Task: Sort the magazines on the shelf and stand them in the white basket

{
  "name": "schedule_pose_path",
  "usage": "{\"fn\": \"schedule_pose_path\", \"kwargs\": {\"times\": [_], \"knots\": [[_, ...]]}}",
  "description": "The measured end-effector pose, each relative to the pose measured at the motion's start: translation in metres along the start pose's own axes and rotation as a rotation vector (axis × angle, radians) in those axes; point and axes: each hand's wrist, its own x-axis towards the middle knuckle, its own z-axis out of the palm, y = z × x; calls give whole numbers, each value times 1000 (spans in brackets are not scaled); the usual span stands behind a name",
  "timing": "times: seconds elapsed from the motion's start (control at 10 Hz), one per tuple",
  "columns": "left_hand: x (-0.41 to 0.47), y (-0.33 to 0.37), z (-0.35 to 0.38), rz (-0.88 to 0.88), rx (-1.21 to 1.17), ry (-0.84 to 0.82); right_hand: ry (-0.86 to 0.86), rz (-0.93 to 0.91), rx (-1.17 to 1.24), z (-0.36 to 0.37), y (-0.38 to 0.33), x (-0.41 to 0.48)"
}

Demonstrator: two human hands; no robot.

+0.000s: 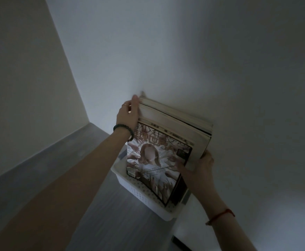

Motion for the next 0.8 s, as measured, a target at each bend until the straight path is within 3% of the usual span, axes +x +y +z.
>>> {"fn": "schedule_pose_path", "kwargs": {"times": [0.1,0.2,0.3,0.4,0.5,0.6,0.8], "knots": [[-21,-24,-5,-50,-101,79,-42,54,48,-17,28,-13],[-53,-72,-16,-122,24,64,-15,270,85,-15,66,-40],[-88,-117,-25,-434,49,159,-88,403,245,7,81,-71],[-124,-136,-19,-662,-200,72,-174,309,320,33,75,-93],[-147,-125,2,-679,-507,-15,-191,193,322,47,67,-100],[-152,-109,14,-688,-609,-9,-180,201,314,47,63,-96],[-157,-111,6,-671,-517,-104,-221,216,253,41,65,-91]]}}
